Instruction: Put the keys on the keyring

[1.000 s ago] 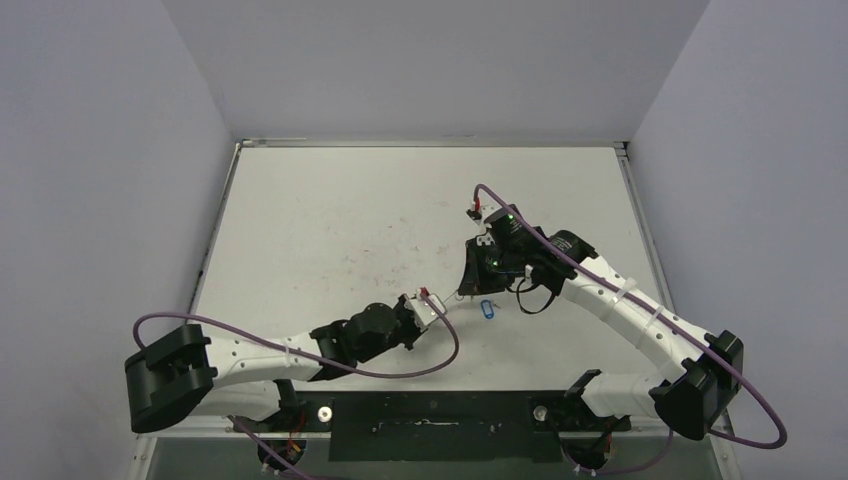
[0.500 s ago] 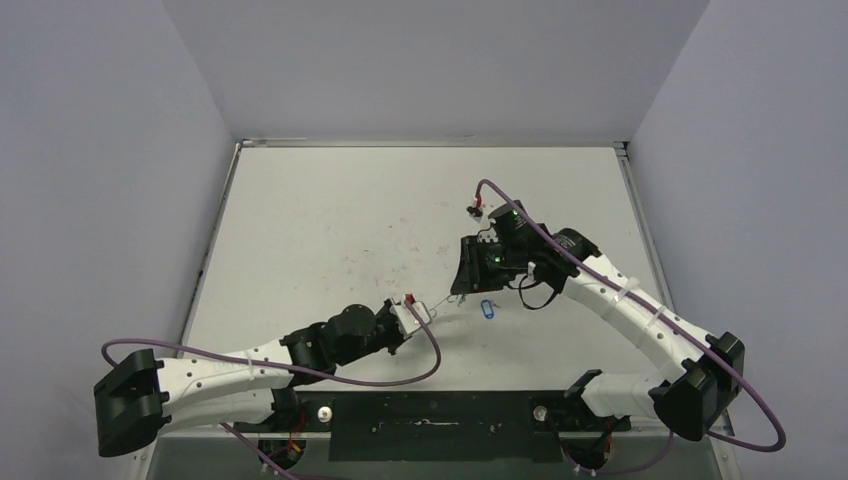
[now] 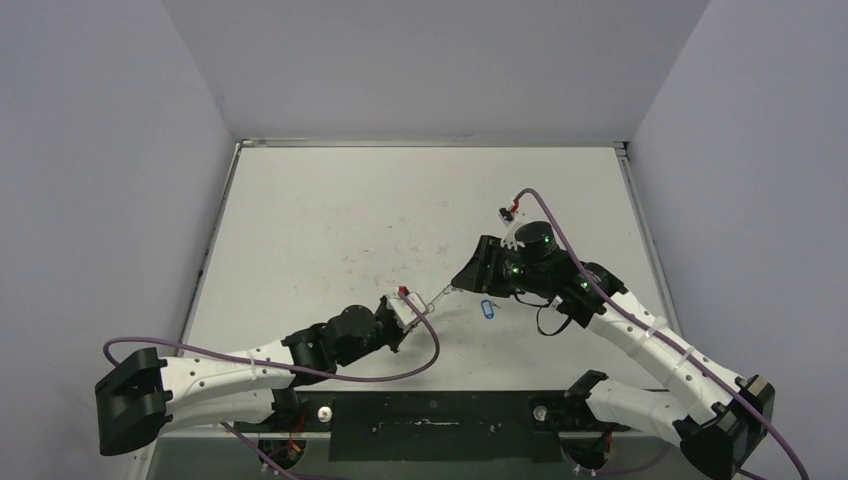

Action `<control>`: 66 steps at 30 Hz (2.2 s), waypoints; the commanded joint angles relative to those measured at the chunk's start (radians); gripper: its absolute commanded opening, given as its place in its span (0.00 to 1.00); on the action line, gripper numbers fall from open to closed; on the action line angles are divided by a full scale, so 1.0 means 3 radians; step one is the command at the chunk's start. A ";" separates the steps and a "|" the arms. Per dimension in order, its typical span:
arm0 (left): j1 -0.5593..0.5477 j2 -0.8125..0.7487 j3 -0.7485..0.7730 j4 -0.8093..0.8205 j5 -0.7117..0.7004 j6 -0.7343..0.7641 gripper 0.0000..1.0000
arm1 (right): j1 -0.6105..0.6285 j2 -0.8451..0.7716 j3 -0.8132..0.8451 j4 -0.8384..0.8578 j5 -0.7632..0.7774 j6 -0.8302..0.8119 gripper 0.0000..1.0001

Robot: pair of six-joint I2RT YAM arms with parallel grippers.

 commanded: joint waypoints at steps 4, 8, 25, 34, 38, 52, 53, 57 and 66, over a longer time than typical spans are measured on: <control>0.0015 0.0025 0.0044 0.0300 -0.0137 -0.0101 0.00 | 0.0037 -0.0288 -0.0222 0.0591 0.0130 0.0545 0.43; 0.0015 0.0047 0.0062 0.0279 -0.0139 -0.0102 0.00 | 0.0133 -0.0220 -0.0253 0.0663 0.0198 0.0626 0.38; 0.0015 0.0019 0.0078 0.0177 -0.0189 -0.0068 0.00 | 0.0430 -0.0071 0.0036 0.0201 0.0793 0.0494 0.34; 0.0015 0.0055 0.0090 0.0175 -0.0186 -0.0068 0.00 | 0.0486 -0.0014 -0.0015 0.0258 0.0780 0.0533 0.30; 0.0015 0.0050 0.0091 0.0169 -0.0178 -0.0072 0.00 | 0.0539 0.0049 -0.0064 0.0422 0.0739 0.0594 0.30; 0.0015 0.0022 0.0093 0.0151 -0.0150 -0.0069 0.00 | 0.0677 0.0210 -0.0050 0.0488 0.0811 0.0613 0.09; 0.0015 0.0020 0.0089 0.0149 -0.0150 -0.0068 0.00 | 0.0676 0.0206 -0.0025 0.0454 0.0837 0.0581 0.04; 0.0015 -0.0004 0.0081 0.0111 -0.0160 -0.0068 0.00 | 0.0681 0.0187 0.0085 0.0243 0.0926 0.0455 0.00; 0.0015 -0.0095 0.0092 -0.0042 -0.0186 -0.0068 0.00 | 0.0672 0.0360 0.0419 -0.0258 0.0751 0.0094 0.00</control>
